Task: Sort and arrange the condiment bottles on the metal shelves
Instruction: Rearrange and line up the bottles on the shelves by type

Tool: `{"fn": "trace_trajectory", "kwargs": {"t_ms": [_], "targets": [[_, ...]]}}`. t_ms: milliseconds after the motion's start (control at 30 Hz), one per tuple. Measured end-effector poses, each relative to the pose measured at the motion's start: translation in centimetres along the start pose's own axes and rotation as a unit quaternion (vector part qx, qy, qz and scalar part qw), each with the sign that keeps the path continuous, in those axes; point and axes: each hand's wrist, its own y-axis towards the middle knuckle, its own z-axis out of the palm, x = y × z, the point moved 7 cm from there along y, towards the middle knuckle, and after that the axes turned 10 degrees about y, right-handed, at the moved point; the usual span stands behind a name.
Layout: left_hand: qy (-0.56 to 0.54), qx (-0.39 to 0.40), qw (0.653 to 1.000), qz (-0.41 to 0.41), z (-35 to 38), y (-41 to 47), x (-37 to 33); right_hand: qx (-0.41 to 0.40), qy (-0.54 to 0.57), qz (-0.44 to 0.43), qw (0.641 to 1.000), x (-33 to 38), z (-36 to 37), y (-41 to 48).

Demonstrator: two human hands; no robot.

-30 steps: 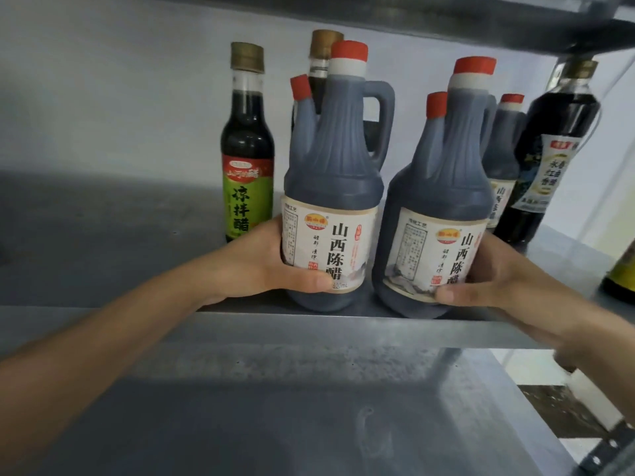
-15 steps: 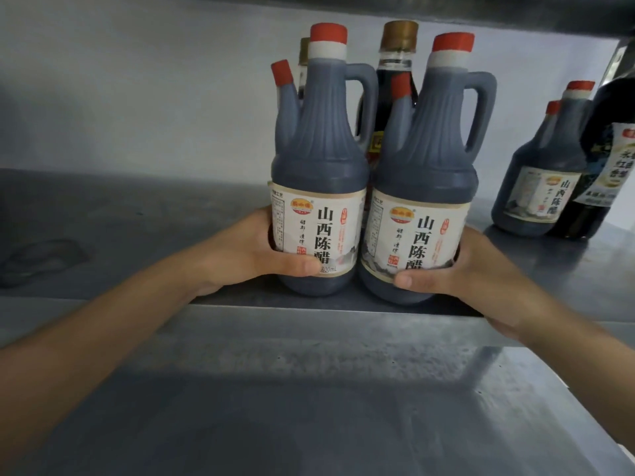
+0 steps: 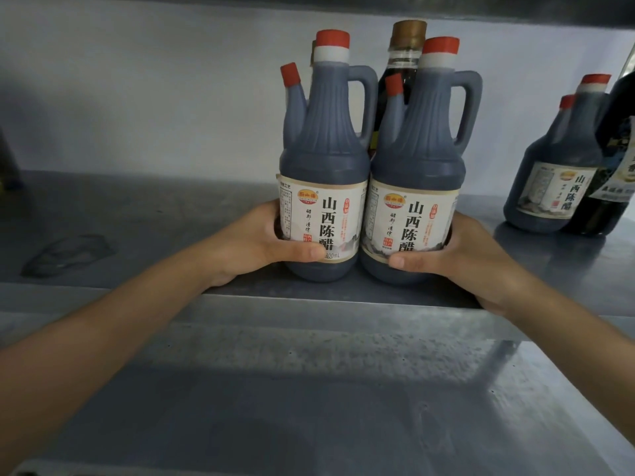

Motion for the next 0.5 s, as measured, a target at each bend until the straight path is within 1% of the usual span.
{"fn": "trace_trajectory", "kwargs": {"t_ms": [100, 400, 500], "targets": [[0.010, -0.003, 1.000, -0.001, 0.1, -0.2, 0.0, 0.001, 0.004, -0.006, 1.000, -0.1, -0.1, -0.1], [0.091, -0.064, 0.993, -0.040, -0.3, -0.9, -0.4, 0.011, 0.008, -0.025, 1.000, -0.5, -0.4, 0.2], [0.117, -0.099, 0.987, -0.046, 0.2, -2.1, -1.0, 0.027, -0.012, -0.028, 0.999, -0.8, -0.5, 0.0]]}}
